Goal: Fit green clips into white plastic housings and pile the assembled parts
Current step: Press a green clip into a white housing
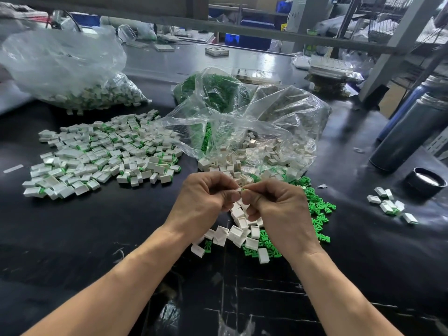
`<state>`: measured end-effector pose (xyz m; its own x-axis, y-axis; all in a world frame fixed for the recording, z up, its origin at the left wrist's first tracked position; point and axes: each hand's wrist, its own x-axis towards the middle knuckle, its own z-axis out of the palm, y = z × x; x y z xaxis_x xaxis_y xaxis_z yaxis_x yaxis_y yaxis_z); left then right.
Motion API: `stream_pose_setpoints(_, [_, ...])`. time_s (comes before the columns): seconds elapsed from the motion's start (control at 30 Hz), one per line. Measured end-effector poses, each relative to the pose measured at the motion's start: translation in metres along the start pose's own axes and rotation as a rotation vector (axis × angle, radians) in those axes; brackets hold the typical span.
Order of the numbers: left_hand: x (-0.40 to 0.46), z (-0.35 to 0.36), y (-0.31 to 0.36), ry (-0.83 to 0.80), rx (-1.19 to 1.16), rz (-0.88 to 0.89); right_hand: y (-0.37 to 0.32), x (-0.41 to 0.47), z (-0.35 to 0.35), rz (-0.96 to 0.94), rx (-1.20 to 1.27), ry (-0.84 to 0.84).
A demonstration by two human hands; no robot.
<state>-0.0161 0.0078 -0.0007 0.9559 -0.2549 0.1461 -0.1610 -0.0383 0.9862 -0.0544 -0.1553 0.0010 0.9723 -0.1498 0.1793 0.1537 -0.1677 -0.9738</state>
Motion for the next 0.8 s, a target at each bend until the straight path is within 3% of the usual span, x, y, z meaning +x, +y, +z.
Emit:
stream_pose_setpoints(0.2, [0.002, -0.001, 0.003, -0.012, -0.013, 0.023, -0.005, 0.003, -0.002, 0.042, 0.078, 0.019])
stream_pose_setpoints(0.47, [0.002, 0.014, 0.0, -0.007, -0.092, 0.068, -0.013, 0.0, 0.016, 0.29, 0.214, 0.017])
stream_pose_setpoints(0.8, [0.0, 0.028, -0.002, -0.02, -0.079, 0.086, -0.002, 0.005, 0.023, 0.25, 0.16, 0.104])
